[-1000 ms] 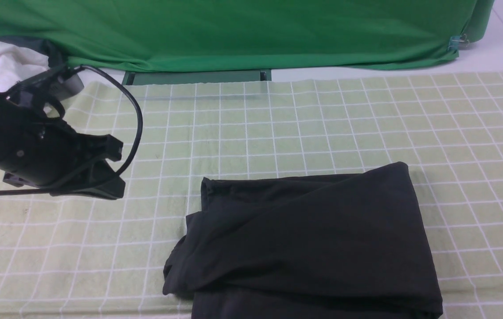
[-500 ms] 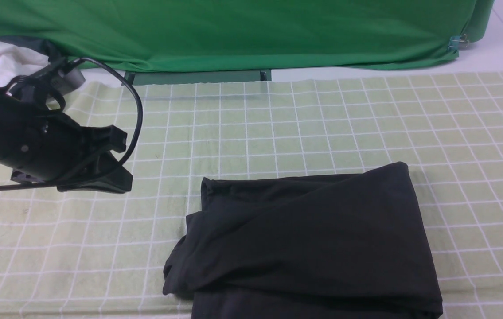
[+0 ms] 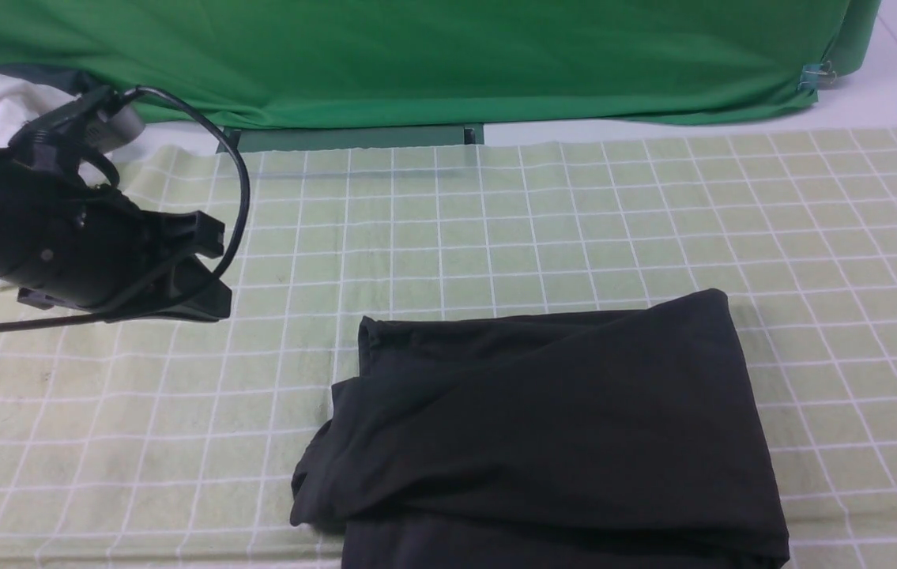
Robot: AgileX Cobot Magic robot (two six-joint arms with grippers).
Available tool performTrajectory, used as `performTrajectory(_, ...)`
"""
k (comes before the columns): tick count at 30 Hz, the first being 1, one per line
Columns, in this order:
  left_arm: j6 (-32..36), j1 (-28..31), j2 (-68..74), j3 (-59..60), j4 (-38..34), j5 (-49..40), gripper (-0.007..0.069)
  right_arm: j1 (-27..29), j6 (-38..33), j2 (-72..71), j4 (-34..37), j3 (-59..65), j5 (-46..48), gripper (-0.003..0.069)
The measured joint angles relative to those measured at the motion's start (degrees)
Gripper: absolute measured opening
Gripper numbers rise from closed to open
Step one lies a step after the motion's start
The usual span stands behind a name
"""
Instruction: Fold a long-sleeved shirt over a green coffee tablecloth.
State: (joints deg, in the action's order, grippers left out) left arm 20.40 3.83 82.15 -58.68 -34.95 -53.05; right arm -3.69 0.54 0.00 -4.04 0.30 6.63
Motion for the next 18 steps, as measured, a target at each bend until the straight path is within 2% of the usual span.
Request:
performTrajectory(6,1.04,0.0,0.0,0.0,0.0,-0.11,0.0013,0.06,0.09,0.0,-0.42,0.07,5.81,0.016)
performTrajectory(18,2.53,0.0,0.0,0.0,0.0,-0.41,0.0013,0.36,0.28,0.0,-0.46,0.26,6.52,0.0183)
